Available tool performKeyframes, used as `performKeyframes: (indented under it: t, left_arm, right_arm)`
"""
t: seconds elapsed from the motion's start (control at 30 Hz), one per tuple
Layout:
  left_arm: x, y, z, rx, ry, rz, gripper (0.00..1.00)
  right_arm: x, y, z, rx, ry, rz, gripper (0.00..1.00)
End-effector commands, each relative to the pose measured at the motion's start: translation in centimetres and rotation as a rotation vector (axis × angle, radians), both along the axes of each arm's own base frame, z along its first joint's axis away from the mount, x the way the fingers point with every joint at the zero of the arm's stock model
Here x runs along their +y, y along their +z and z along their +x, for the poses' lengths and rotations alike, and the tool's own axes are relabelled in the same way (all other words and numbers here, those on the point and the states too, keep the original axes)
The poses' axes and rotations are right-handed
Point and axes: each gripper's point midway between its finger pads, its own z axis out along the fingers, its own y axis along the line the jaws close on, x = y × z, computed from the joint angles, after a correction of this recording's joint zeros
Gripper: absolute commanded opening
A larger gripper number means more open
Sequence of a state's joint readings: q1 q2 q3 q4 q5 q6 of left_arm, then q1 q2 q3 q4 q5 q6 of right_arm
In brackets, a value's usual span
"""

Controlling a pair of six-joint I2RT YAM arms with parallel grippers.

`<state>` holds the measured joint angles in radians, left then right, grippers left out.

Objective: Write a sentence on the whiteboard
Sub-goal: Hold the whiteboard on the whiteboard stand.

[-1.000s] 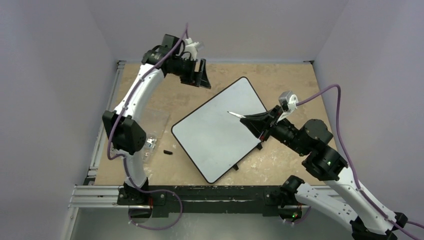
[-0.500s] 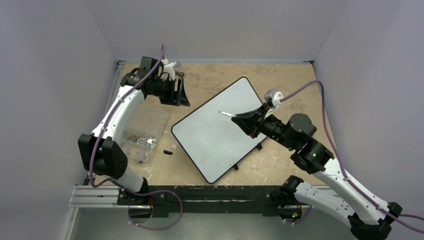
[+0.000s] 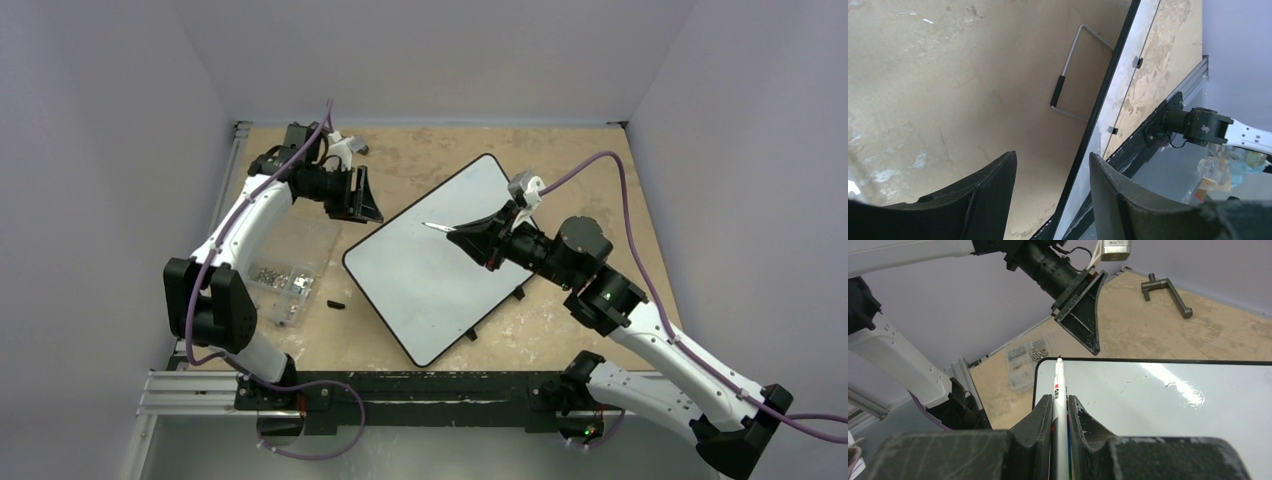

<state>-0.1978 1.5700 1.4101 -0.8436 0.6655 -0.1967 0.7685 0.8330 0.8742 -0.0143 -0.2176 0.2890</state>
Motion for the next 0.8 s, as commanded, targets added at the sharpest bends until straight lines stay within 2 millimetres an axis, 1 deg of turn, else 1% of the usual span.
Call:
performKeyframes:
  t: [0.0, 0.17, 0.43, 0.77]
  left_arm:
    - [-1.6, 1.0, 0.3, -0.014, -0.079, -0.099, 0.53]
    - [-2.3, 0.3, 0.2, 0.024, -0.109, -0.128, 0.47]
    - [-3.9, -0.4, -0.6, 0.055, -0.175, -0.129, 0.45]
    - [-5.7, -0.1, -1.5, 0.07, -0.255, -0.173, 0.31]
  right_arm:
    - [0.4, 1.2, -0.6, -0.058, 0.041, 0.039, 0.0]
    - [0.2, 1.1, -1.2, -0.07, 0.058, 0.034, 0.0]
    - [-0.2, 0.7, -1.7, -0.07, 0.065, 0.031, 0.0]
    - [-0.1, 0.2, -2.2, -0.068, 0.09, 0.022, 0.0]
